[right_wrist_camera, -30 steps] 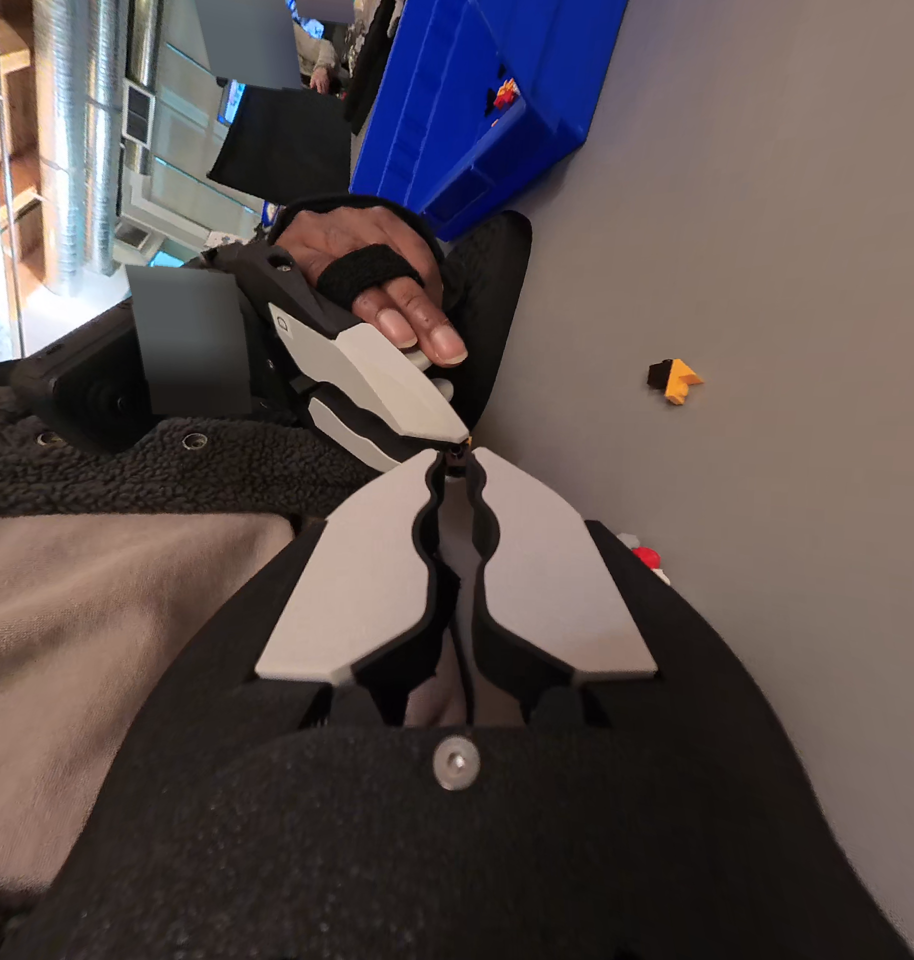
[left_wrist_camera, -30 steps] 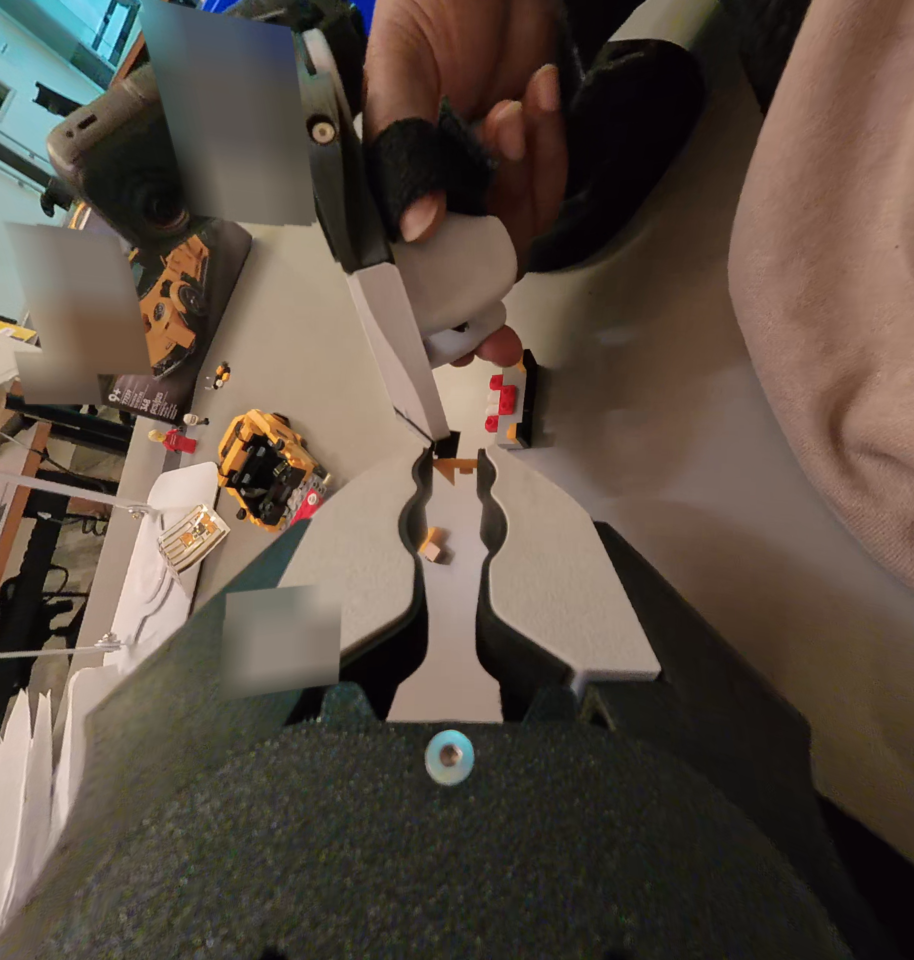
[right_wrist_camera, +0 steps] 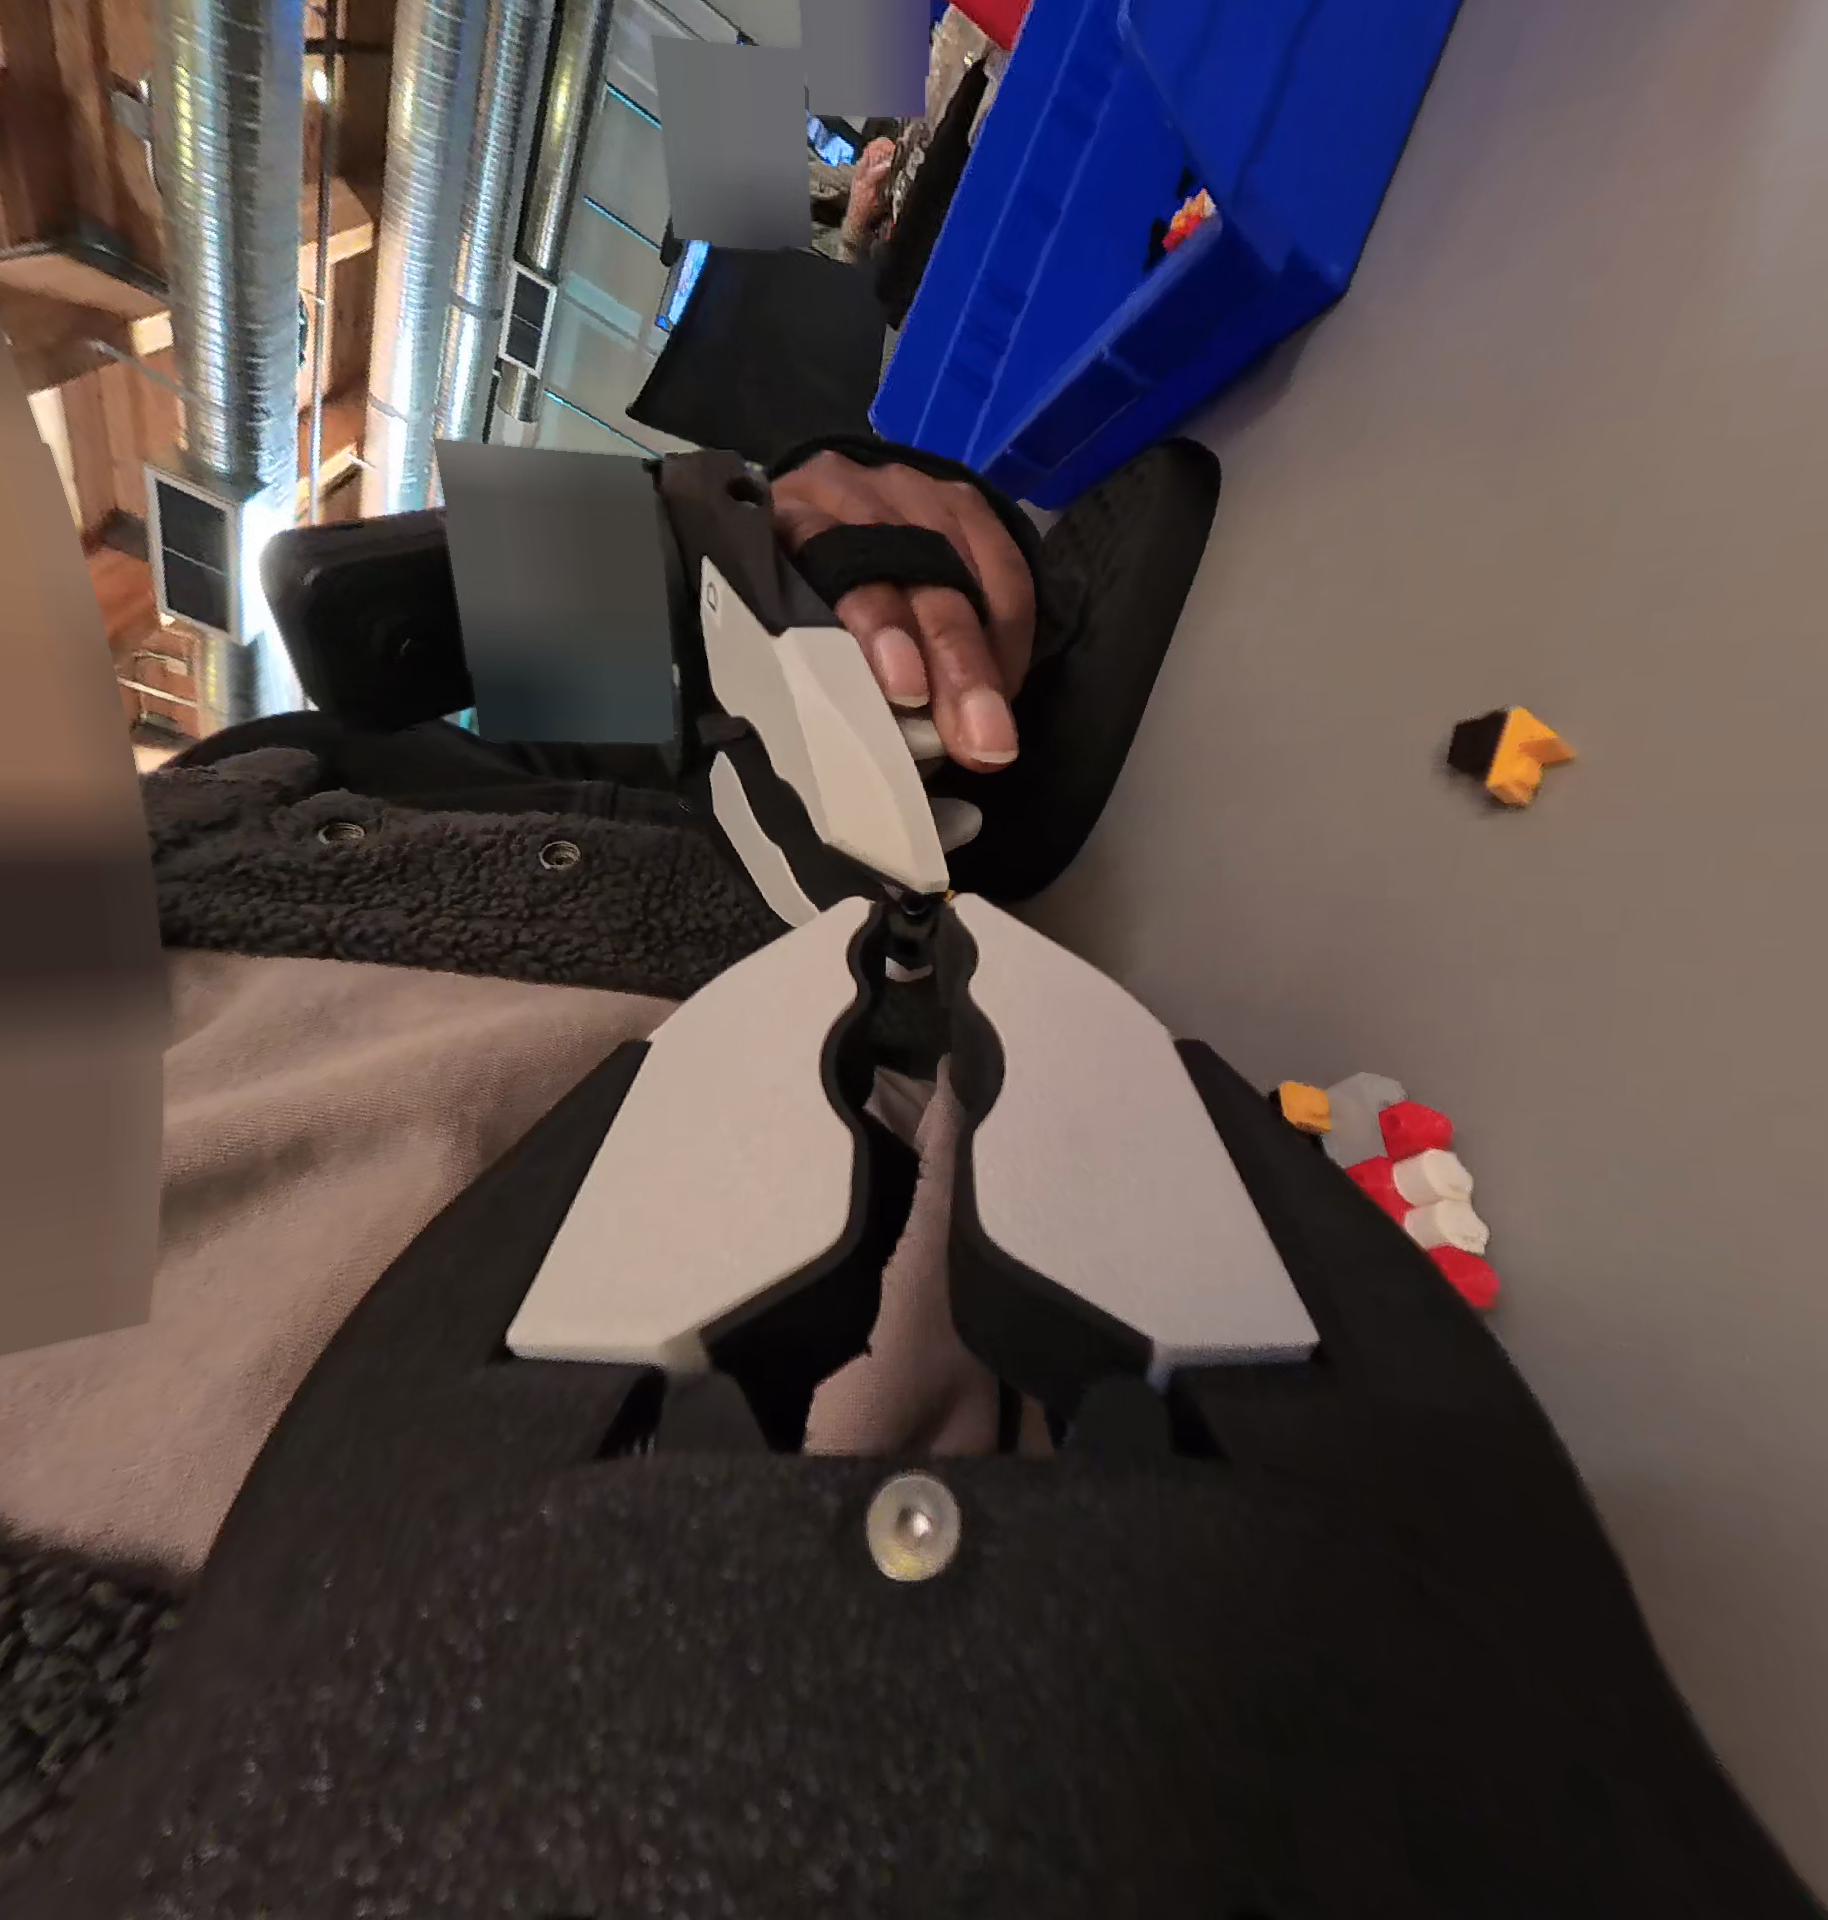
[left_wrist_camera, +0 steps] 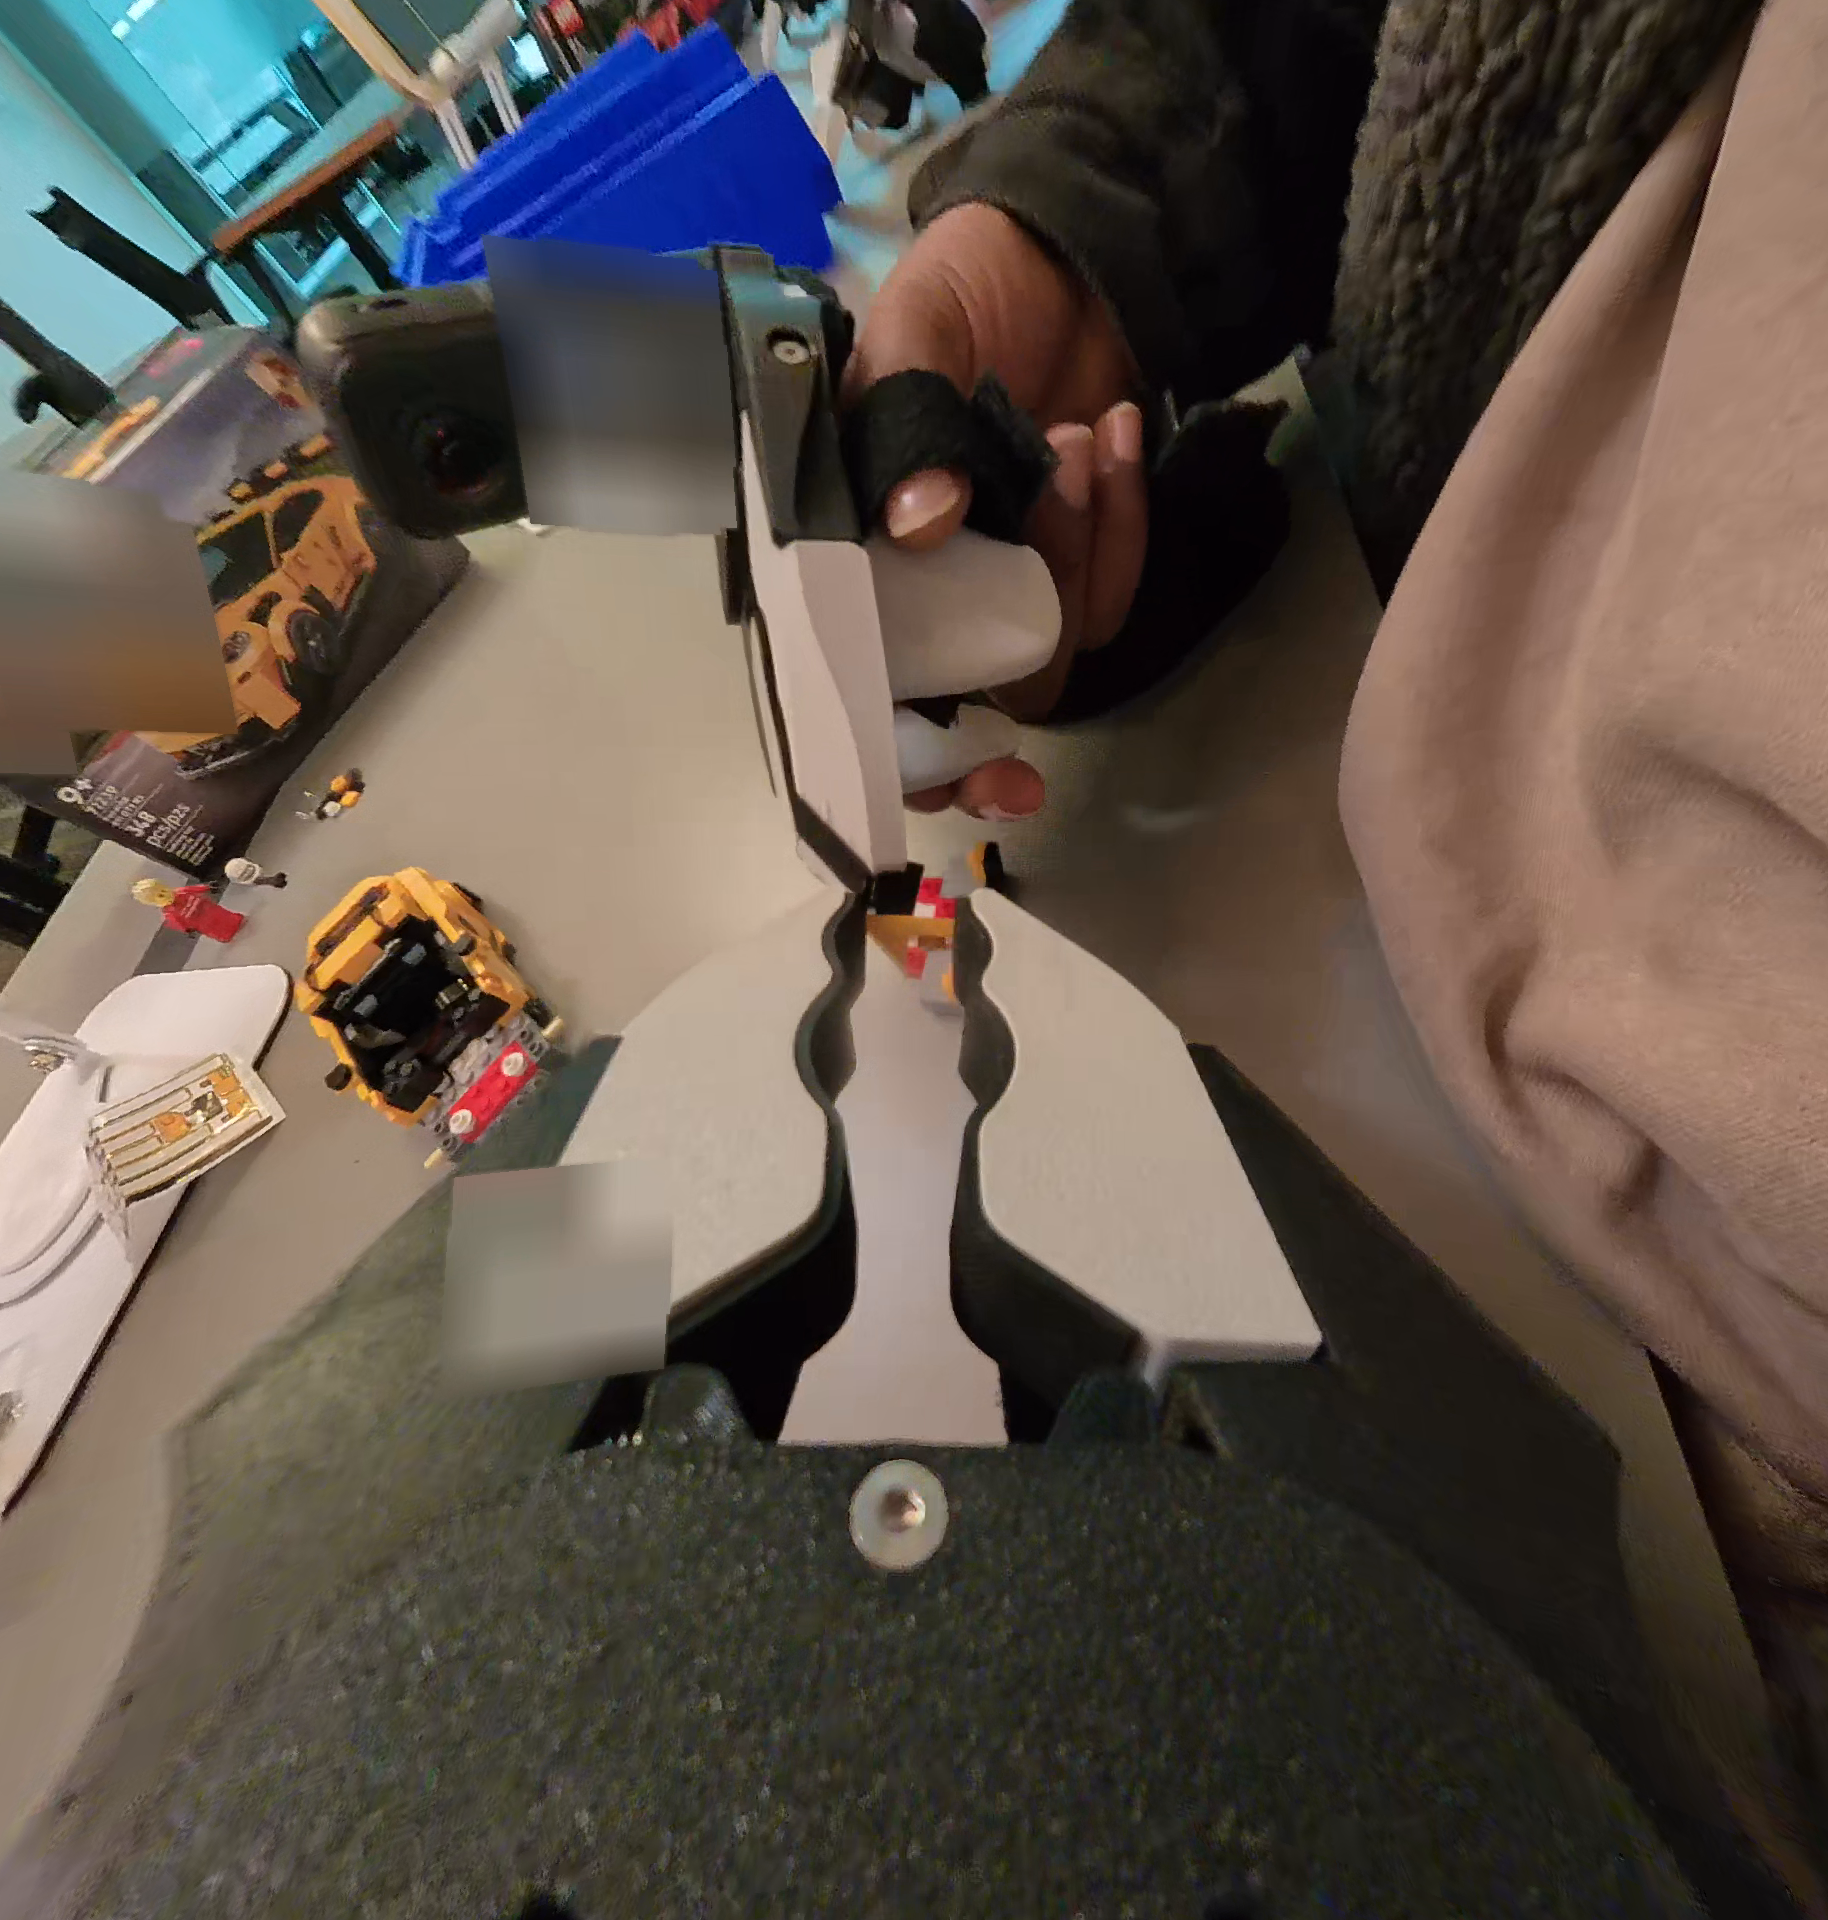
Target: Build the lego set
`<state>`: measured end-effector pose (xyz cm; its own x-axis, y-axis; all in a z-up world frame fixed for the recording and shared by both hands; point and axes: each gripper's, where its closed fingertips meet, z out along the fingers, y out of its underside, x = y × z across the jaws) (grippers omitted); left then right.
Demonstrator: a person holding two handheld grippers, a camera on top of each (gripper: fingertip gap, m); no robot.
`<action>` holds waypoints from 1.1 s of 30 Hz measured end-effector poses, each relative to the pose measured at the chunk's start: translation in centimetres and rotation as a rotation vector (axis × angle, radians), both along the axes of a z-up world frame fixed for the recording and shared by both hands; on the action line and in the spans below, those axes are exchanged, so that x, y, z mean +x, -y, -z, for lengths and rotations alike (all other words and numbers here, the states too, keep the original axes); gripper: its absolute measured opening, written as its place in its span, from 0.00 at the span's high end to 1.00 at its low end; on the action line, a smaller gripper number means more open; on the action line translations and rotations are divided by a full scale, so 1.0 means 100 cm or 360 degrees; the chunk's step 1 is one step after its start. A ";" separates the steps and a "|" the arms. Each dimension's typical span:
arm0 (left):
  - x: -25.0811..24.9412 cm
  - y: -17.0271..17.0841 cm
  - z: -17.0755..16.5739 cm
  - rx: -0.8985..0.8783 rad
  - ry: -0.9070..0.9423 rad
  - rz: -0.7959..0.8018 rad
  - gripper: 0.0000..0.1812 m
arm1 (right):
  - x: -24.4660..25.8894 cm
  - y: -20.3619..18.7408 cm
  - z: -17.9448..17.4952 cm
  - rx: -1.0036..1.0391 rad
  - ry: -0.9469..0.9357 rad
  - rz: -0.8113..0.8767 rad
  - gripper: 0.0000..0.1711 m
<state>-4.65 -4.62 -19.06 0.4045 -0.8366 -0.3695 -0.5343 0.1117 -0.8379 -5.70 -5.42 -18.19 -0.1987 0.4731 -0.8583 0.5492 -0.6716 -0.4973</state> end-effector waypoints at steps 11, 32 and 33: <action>-0.003 -0.005 -0.014 0.0070 0.0145 -0.0060 0.91 | -0.001 -0.005 -0.016 0.0048 -0.0079 0.0025 0.91; 0.012 0.008 -0.067 0.0529 0.0380 0.0124 0.91 | 0.005 0.013 -0.064 -0.0221 -0.0680 -0.0120 0.89; 0.012 0.008 -0.067 0.0538 0.0381 0.0118 0.91 | 0.004 0.013 -0.064 -0.0211 -0.0688 -0.0104 0.89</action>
